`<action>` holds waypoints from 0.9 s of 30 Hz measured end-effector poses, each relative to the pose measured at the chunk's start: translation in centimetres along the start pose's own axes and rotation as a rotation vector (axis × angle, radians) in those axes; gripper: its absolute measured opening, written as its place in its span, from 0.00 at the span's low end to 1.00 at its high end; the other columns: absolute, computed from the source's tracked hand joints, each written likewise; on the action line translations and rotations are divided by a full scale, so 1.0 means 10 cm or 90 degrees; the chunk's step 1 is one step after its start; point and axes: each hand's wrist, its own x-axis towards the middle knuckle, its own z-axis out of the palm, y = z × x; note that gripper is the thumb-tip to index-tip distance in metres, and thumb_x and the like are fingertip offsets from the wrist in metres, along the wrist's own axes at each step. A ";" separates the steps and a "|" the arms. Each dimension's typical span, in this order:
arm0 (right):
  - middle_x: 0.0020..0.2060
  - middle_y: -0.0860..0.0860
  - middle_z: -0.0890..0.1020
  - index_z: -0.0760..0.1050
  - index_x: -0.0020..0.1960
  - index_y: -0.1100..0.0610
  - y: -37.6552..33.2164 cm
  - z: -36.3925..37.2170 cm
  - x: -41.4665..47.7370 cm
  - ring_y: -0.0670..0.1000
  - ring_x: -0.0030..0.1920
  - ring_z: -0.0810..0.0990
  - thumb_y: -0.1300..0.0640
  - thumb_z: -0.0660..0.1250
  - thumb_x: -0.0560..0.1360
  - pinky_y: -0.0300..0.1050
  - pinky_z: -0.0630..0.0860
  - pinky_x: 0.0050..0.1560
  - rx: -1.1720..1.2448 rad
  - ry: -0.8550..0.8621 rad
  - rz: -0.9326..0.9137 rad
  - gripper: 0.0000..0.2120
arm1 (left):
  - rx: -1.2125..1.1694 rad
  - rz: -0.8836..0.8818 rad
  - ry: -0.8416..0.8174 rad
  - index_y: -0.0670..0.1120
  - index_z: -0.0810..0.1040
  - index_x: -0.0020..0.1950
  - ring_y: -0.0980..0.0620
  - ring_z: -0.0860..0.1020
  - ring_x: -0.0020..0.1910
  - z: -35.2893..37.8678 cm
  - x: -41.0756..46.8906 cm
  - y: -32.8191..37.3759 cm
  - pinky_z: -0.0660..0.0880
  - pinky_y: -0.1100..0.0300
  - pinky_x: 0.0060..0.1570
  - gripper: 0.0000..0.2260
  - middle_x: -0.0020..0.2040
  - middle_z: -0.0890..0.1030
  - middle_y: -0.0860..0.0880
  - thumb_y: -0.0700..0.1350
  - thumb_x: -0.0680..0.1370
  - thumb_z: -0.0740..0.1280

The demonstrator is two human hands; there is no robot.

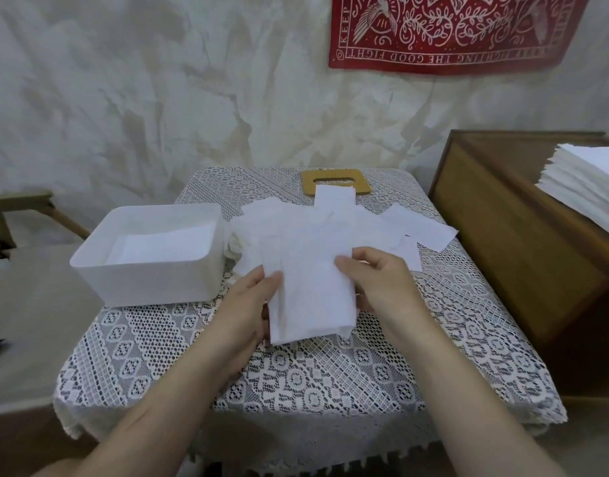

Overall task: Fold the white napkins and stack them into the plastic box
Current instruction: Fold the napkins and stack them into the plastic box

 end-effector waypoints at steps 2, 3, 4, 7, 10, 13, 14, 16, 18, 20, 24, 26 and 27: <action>0.42 0.52 0.87 0.83 0.47 0.56 0.06 0.02 0.03 0.48 0.38 0.83 0.56 0.70 0.80 0.43 0.75 0.37 -0.078 0.016 -0.021 0.05 | -0.009 0.001 0.006 0.48 0.81 0.62 0.50 0.86 0.55 0.00 0.01 0.00 0.82 0.52 0.47 0.11 0.57 0.87 0.50 0.43 0.87 0.60; 0.41 0.52 0.87 0.83 0.46 0.55 0.07 0.03 0.04 0.48 0.38 0.83 0.57 0.69 0.80 0.43 0.75 0.34 -0.104 0.022 -0.030 0.05 | -0.014 0.002 0.006 0.49 0.81 0.62 0.50 0.86 0.56 0.00 0.01 0.00 0.82 0.51 0.49 0.11 0.57 0.87 0.50 0.43 0.87 0.60; 0.41 0.51 0.87 0.83 0.46 0.54 0.08 0.03 0.05 0.48 0.38 0.84 0.57 0.69 0.80 0.43 0.74 0.33 -0.121 0.024 -0.035 0.06 | -0.018 0.002 0.006 0.49 0.81 0.62 0.50 0.85 0.56 0.00 0.00 0.00 0.82 0.50 0.51 0.11 0.57 0.87 0.51 0.43 0.87 0.60; 0.40 0.51 0.87 0.83 0.45 0.53 0.08 0.04 0.03 0.51 0.41 0.85 0.58 0.68 0.80 0.46 0.77 0.34 -0.134 0.022 -0.039 0.07 | -0.018 0.003 0.006 0.49 0.80 0.63 0.50 0.86 0.56 0.01 0.00 0.00 0.83 0.52 0.49 0.11 0.57 0.87 0.51 0.44 0.87 0.60; 0.42 0.52 0.88 0.83 0.48 0.55 0.08 0.08 0.02 0.50 0.42 0.85 0.59 0.68 0.81 0.48 0.80 0.35 -0.101 0.015 -0.033 0.06 | -0.020 0.000 0.010 0.47 0.78 0.68 0.48 0.85 0.59 0.00 0.01 0.00 0.82 0.46 0.56 0.14 0.61 0.86 0.49 0.49 0.86 0.61; 0.42 0.52 0.88 0.83 0.49 0.56 0.07 0.12 0.00 0.50 0.42 0.86 0.59 0.67 0.81 0.49 0.81 0.38 -0.078 0.005 -0.018 0.06 | -0.020 0.009 -0.019 0.47 0.77 0.70 0.48 0.84 0.61 0.00 0.00 0.00 0.81 0.47 0.59 0.16 0.62 0.85 0.49 0.52 0.85 0.63; 0.42 0.51 0.88 0.83 0.49 0.56 0.07 0.14 0.00 0.51 0.42 0.86 0.58 0.67 0.81 0.49 0.82 0.39 -0.074 0.004 -0.012 0.06 | -0.013 0.018 -0.032 0.47 0.78 0.69 0.49 0.84 0.60 0.00 -0.01 0.00 0.81 0.50 0.56 0.15 0.61 0.86 0.49 0.50 0.85 0.63; 0.42 0.52 0.88 0.83 0.49 0.56 0.08 0.16 0.00 0.52 0.42 0.86 0.58 0.68 0.81 0.50 0.81 0.40 -0.073 0.010 -0.001 0.06 | 0.000 0.030 -0.044 0.47 0.78 0.68 0.48 0.84 0.60 0.00 -0.01 0.00 0.82 0.52 0.53 0.13 0.61 0.86 0.49 0.46 0.85 0.64; 0.42 0.53 0.87 0.83 0.49 0.57 0.09 0.18 0.01 0.52 0.40 0.85 0.58 0.68 0.81 0.48 0.80 0.38 -0.048 0.014 0.012 0.06 | 0.012 0.040 -0.045 0.46 0.78 0.69 0.47 0.84 0.60 -0.01 0.00 -0.02 0.83 0.52 0.51 0.13 0.61 0.86 0.48 0.44 0.85 0.64; 0.41 0.53 0.87 0.83 0.50 0.57 0.07 0.18 0.02 0.50 0.38 0.84 0.59 0.68 0.81 0.44 0.78 0.34 0.002 0.013 0.039 0.05 | 0.016 0.041 -0.041 0.46 0.77 0.69 0.47 0.85 0.59 -0.02 0.00 -0.02 0.83 0.53 0.49 0.13 0.61 0.86 0.47 0.43 0.85 0.64; 0.42 0.54 0.87 0.83 0.50 0.57 0.06 0.18 0.03 0.51 0.37 0.84 0.59 0.68 0.80 0.42 0.77 0.33 0.057 0.010 0.077 0.05 | 0.001 0.042 -0.033 0.46 0.78 0.68 0.47 0.84 0.59 -0.01 0.00 -0.02 0.83 0.54 0.49 0.13 0.60 0.86 0.48 0.44 0.84 0.64; 0.43 0.55 0.88 0.83 0.49 0.56 0.07 0.18 0.03 0.53 0.38 0.84 0.59 0.68 0.80 0.43 0.78 0.34 0.051 0.009 0.086 0.05 | 0.003 0.049 -0.035 0.46 0.78 0.68 0.47 0.84 0.60 -0.01 0.00 -0.03 0.82 0.52 0.51 0.13 0.61 0.86 0.48 0.44 0.84 0.65; 0.44 0.56 0.87 0.83 0.49 0.57 0.07 0.19 0.03 0.53 0.38 0.84 0.59 0.69 0.80 0.43 0.78 0.34 0.046 0.007 0.089 0.05 | 0.006 0.054 -0.037 0.46 0.78 0.69 0.47 0.84 0.60 -0.01 0.00 -0.03 0.82 0.51 0.53 0.13 0.61 0.86 0.48 0.44 0.84 0.65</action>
